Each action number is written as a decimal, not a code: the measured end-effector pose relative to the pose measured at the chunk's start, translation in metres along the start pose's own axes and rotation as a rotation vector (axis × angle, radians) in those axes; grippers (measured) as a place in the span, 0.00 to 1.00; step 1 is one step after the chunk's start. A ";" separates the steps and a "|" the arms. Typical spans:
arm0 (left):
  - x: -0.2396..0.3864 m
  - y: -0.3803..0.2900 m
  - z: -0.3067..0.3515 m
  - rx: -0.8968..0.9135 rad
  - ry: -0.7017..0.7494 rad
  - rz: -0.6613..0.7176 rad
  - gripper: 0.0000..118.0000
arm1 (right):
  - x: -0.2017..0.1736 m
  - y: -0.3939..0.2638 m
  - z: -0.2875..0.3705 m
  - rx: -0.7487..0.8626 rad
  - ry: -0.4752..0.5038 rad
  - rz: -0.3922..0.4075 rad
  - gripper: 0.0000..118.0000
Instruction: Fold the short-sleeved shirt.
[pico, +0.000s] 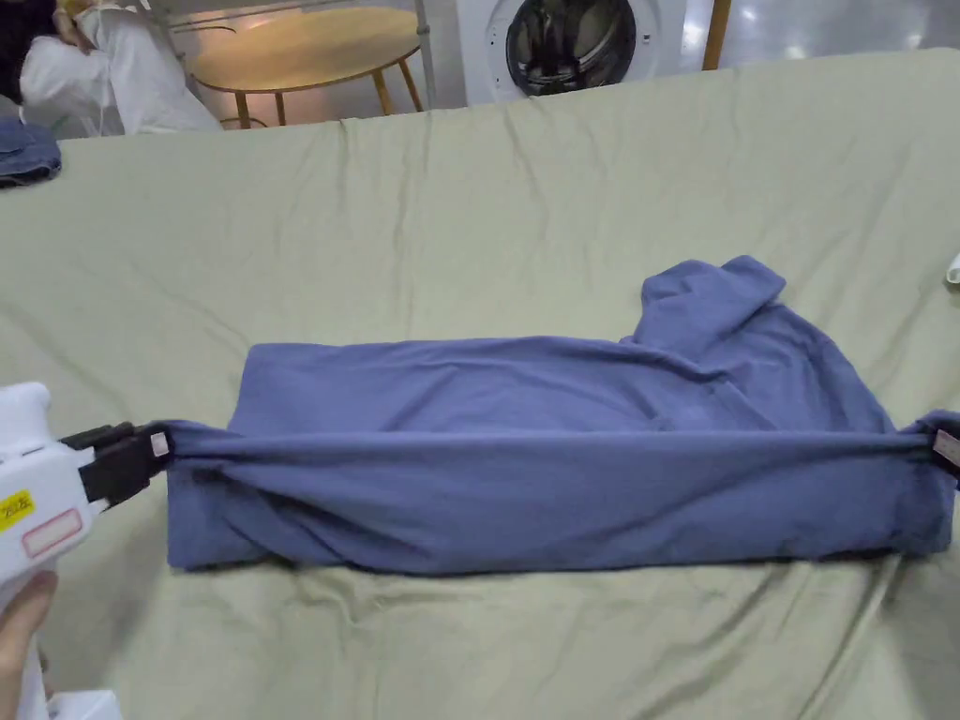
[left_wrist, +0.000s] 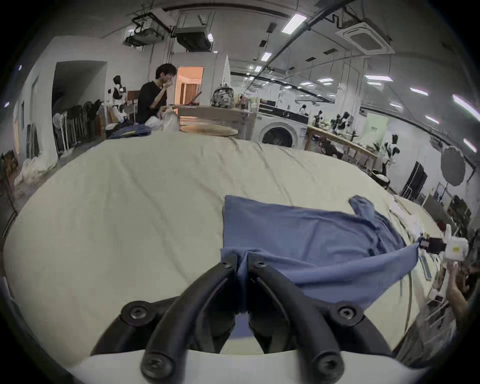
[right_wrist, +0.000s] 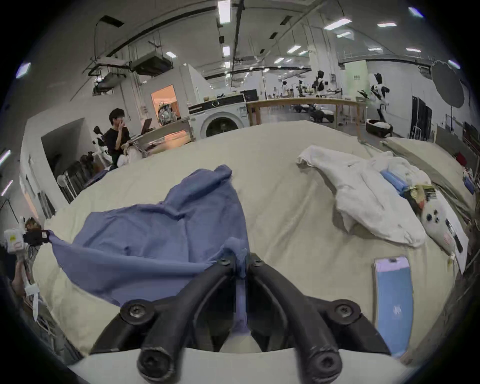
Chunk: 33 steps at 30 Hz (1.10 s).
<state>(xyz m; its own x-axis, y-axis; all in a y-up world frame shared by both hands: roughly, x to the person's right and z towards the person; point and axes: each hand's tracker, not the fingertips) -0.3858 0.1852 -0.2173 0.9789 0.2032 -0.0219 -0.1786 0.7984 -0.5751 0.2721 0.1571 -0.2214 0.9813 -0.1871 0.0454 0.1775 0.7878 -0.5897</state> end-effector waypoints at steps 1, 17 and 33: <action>0.002 0.006 -0.014 -0.021 -0.007 0.019 0.01 | -0.001 0.005 -0.013 -0.024 0.002 -0.015 0.04; 0.081 -0.015 0.100 0.280 0.015 -0.287 0.50 | -0.019 0.000 0.048 0.142 -0.012 0.059 0.53; 0.101 -0.086 0.180 0.294 -0.019 -0.109 0.00 | -0.094 -0.065 0.144 0.167 0.125 0.222 0.00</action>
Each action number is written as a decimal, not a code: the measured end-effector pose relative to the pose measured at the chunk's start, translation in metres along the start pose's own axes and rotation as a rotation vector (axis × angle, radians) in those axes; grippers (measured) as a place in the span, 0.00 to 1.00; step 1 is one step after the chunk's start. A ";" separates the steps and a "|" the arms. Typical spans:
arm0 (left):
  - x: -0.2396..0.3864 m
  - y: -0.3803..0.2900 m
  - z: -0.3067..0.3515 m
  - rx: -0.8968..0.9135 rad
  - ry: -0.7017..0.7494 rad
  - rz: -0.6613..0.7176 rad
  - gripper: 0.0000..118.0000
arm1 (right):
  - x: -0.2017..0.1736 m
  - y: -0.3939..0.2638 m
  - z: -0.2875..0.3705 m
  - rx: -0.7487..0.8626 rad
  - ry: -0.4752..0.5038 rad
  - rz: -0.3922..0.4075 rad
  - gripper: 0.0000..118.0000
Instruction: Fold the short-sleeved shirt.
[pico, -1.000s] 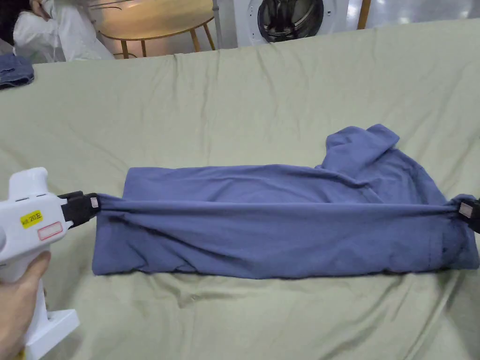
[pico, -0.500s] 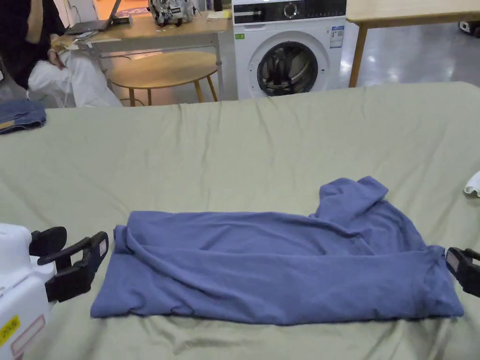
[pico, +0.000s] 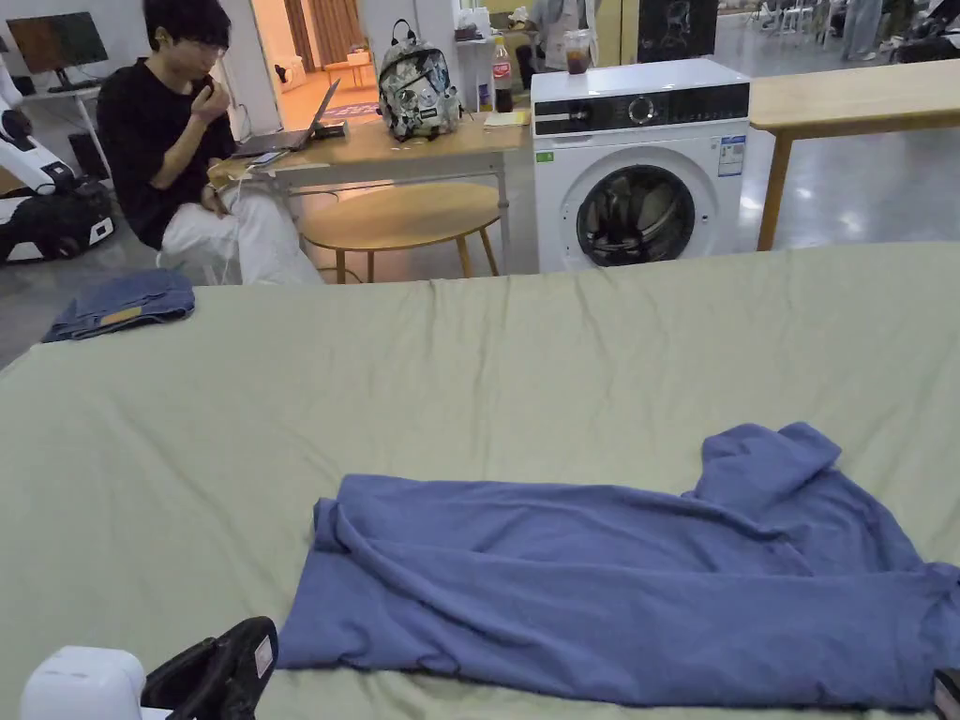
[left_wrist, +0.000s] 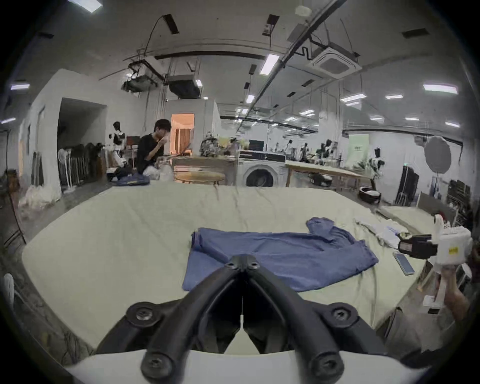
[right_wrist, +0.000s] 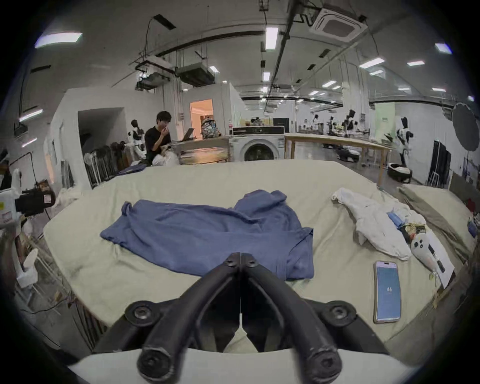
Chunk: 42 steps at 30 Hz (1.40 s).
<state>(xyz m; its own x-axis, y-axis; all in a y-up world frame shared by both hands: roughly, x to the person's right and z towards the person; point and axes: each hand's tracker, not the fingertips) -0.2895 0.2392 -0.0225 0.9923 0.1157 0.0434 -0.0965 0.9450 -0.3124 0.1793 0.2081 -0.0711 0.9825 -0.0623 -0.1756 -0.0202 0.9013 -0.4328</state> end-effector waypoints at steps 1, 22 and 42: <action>-0.007 0.000 -0.003 -0.007 -0.002 0.012 0.00 | 0.001 0.001 -0.001 -0.005 0.000 0.001 0.00; -0.099 -0.072 -0.225 -0.485 0.146 0.131 0.14 | 0.049 -0.027 0.001 -0.103 -0.064 -0.140 0.00; -0.062 -0.061 -0.221 -0.562 0.160 0.110 0.00 | 0.104 -0.027 -0.180 -0.318 -0.237 -0.324 0.04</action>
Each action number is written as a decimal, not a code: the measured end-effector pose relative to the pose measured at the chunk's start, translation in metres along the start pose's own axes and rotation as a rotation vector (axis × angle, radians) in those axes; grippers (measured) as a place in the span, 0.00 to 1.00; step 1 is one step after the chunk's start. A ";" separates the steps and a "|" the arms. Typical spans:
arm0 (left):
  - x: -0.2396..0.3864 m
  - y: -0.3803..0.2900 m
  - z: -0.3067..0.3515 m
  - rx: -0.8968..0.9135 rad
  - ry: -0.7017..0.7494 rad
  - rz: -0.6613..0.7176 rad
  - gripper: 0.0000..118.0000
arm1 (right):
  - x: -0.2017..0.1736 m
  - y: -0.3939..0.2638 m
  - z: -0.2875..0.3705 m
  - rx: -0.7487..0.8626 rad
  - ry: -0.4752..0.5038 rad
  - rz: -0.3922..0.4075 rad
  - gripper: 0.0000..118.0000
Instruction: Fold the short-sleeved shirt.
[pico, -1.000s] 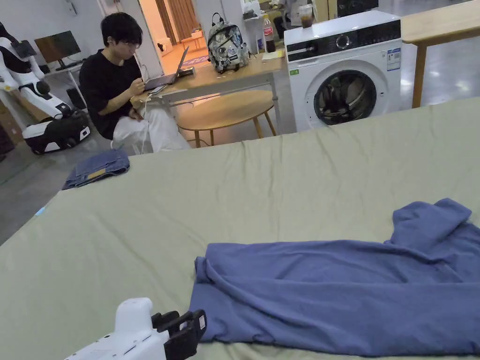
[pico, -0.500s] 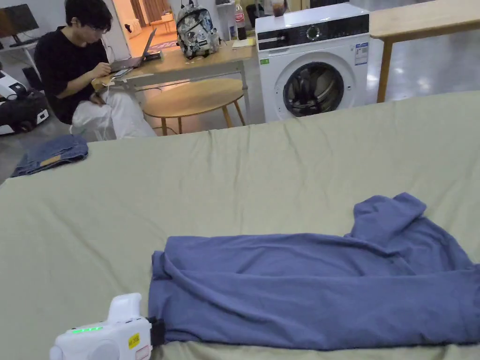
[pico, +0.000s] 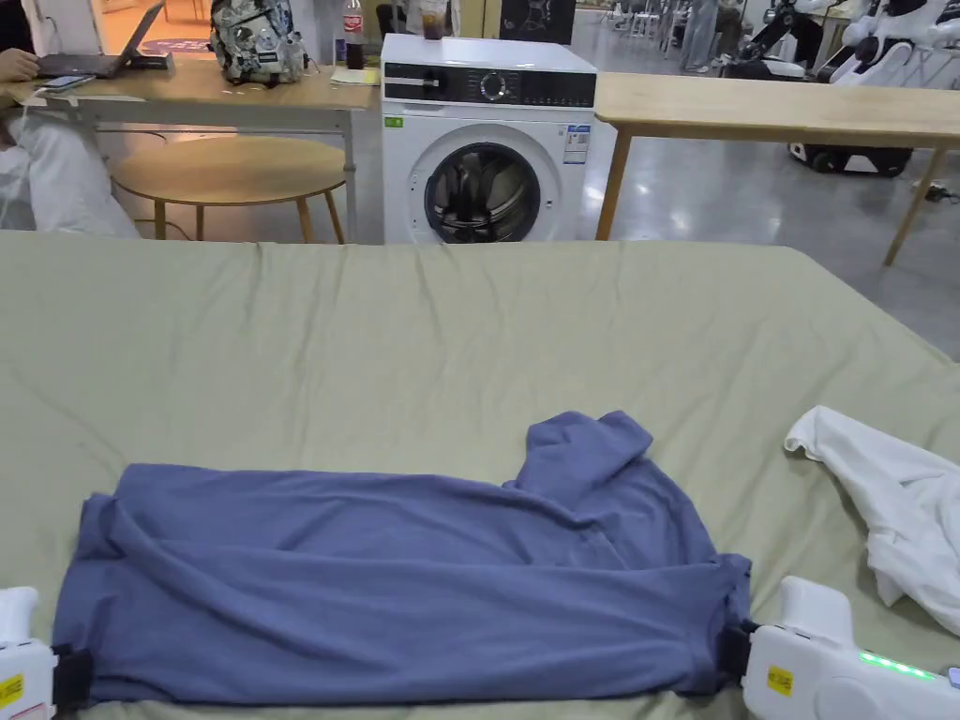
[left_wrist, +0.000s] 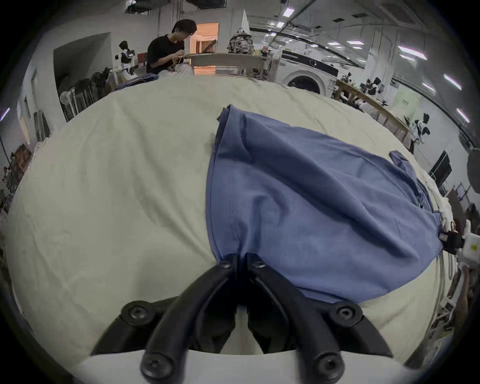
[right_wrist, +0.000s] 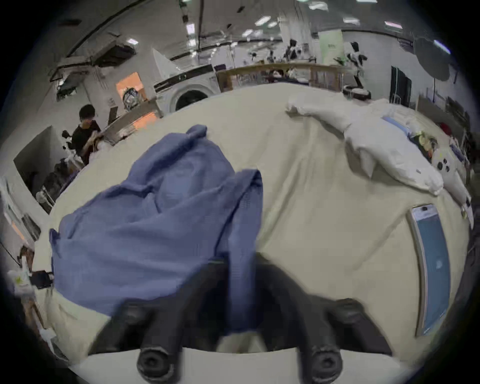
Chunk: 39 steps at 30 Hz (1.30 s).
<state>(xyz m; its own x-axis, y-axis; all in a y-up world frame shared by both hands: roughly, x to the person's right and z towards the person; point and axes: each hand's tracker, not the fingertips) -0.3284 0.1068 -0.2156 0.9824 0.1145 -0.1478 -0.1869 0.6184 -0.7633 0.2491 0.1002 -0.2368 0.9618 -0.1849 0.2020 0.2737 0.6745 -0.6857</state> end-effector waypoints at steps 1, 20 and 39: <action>-0.001 -0.001 0.002 0.002 -0.009 -0.004 0.00 | 0.004 -0.002 0.007 -0.017 0.038 -0.020 0.04; -0.052 -0.092 0.160 0.166 -0.212 0.032 0.00 | 0.025 -0.038 0.131 0.035 -0.001 0.081 0.04; 0.020 -0.121 0.238 0.520 -0.199 -0.153 0.47 | 0.005 -0.064 0.220 0.418 0.113 0.186 0.49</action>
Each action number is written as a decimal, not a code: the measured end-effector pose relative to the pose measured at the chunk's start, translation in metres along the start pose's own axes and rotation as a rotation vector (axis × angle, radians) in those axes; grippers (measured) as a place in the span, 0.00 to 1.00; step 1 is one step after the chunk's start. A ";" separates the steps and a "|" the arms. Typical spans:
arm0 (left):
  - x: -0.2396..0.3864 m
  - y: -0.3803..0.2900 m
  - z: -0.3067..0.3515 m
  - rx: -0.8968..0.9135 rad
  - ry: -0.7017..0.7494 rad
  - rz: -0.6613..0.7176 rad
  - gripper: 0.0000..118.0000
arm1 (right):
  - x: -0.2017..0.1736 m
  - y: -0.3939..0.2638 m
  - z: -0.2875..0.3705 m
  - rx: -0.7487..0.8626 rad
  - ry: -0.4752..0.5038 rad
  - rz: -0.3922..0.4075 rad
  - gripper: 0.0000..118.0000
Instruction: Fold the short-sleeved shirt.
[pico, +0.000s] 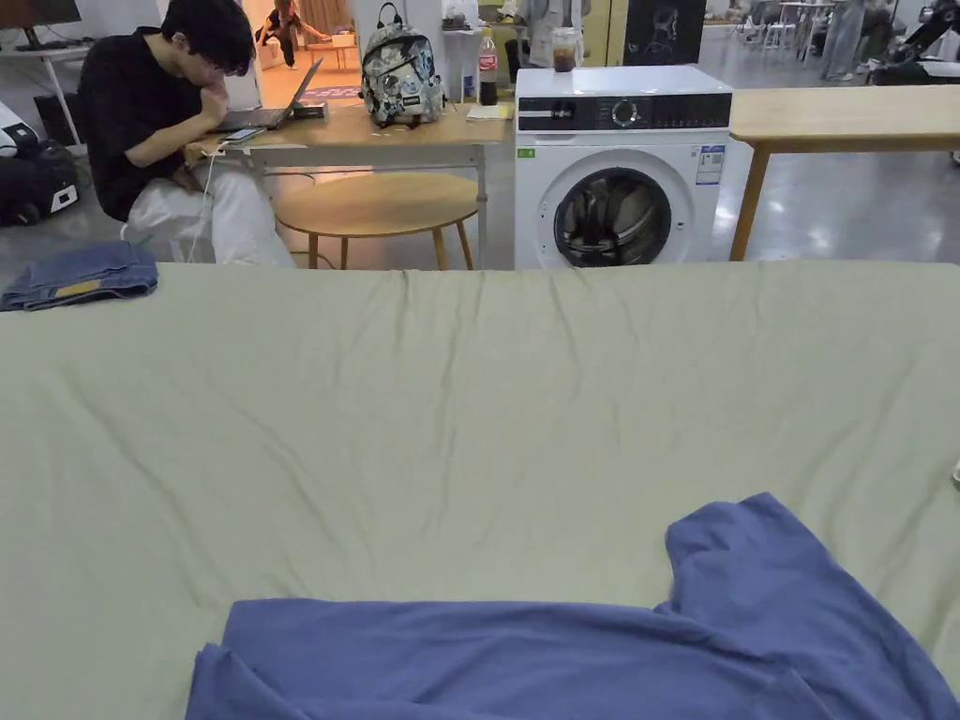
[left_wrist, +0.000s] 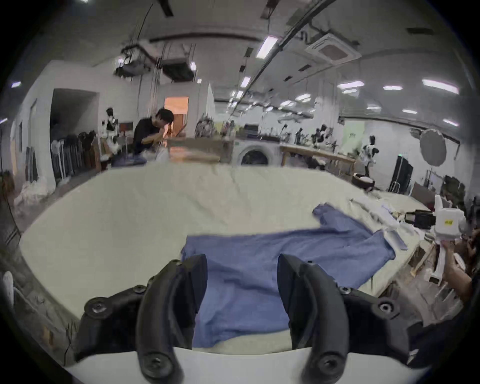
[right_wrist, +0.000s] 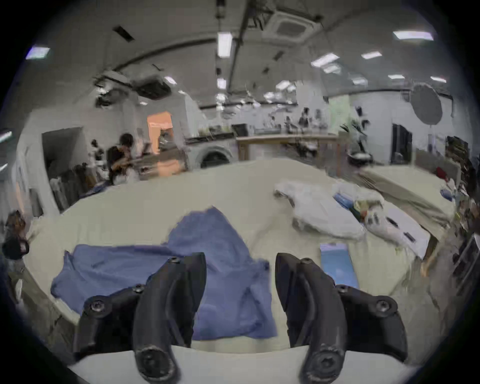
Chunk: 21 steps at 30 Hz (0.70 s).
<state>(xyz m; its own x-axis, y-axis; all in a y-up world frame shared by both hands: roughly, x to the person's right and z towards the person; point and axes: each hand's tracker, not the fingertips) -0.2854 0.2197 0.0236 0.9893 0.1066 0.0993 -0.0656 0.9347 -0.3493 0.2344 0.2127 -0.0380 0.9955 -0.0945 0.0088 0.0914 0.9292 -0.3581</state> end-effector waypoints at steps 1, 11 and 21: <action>0.008 0.007 0.003 0.025 0.011 0.007 0.47 | -0.009 0.005 0.002 0.002 0.037 0.022 0.49; 0.025 0.032 0.004 0.045 0.057 0.097 0.00 | -0.067 -0.003 -0.017 -0.106 0.297 0.097 0.00; -0.049 0.063 -0.081 -0.230 0.031 0.158 0.29 | -0.055 -0.016 -0.032 -0.163 0.302 0.071 0.00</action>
<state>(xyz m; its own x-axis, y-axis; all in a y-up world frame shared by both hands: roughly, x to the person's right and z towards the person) -0.3273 0.2454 -0.0788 0.9729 0.2312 -0.0001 -0.1915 0.8056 -0.5607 0.1775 0.1913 -0.0624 0.9445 -0.1561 -0.2891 -0.0069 0.8703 -0.4924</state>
